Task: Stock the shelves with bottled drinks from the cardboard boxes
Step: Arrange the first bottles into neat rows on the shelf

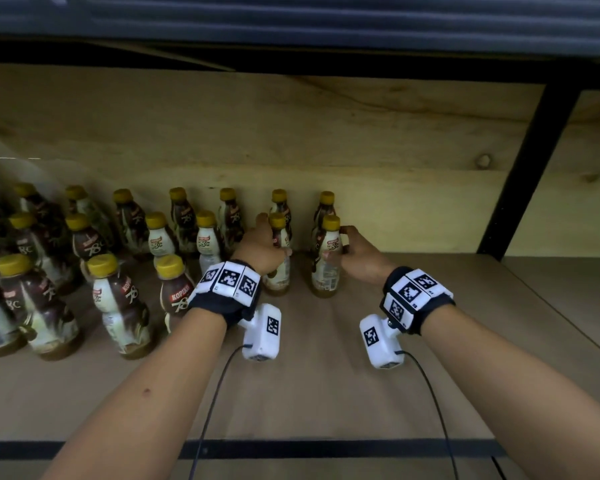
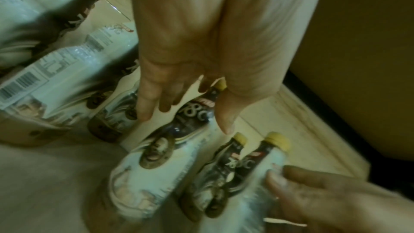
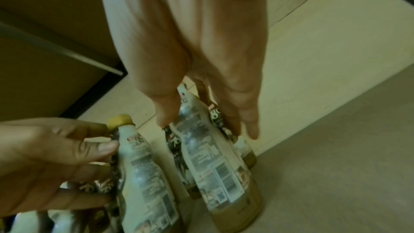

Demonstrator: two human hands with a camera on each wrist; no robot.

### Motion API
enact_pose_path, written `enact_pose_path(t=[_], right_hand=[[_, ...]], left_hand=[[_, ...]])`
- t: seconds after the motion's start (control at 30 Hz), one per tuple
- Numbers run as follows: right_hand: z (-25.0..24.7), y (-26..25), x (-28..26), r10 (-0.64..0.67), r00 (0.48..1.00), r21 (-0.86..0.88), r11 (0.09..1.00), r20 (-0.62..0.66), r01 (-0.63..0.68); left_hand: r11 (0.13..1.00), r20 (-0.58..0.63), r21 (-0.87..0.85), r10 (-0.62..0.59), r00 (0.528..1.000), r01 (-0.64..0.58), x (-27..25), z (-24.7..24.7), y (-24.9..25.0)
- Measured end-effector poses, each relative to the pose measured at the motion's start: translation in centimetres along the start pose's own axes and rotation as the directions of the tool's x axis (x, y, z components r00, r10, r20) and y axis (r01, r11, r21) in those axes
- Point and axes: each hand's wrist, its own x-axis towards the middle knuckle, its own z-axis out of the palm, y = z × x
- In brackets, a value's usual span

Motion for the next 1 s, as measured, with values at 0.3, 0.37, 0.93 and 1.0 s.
enact_pose_path(t=[0.3, 0.37, 0.93, 1.0], right_hand=[[1.6, -1.0, -11.0, -0.019, 1.000, -0.184, 0.983, -0.017, 0.016], [4.0, -1.1, -14.0, 0.045, 0.998, -0.119, 0.992, 0.054, -0.039], [33.2, 10.2, -20.1, 0.375, 0.810, -0.203, 0.927, 0.451, -0.316], [35.5, 11.5, -17.6, 0.339, 0.840, -0.238, 0.936, 0.423, -0.258]], left_hand=[[0.967, 0.023, -0.073, 0.247, 0.969, -0.245, -8.7, 0.0, 1.1], [0.953, 0.245, -0.208, 0.267, 0.932, -0.219, -11.2, -0.1, -0.5], [0.971, 0.742, 0.123, 0.046, 0.669, -0.203, -22.2, 6.2, -30.2], [0.976, 0.694, 0.174, -0.028, 0.719, -0.129, -21.3, 8.2, -33.8]])
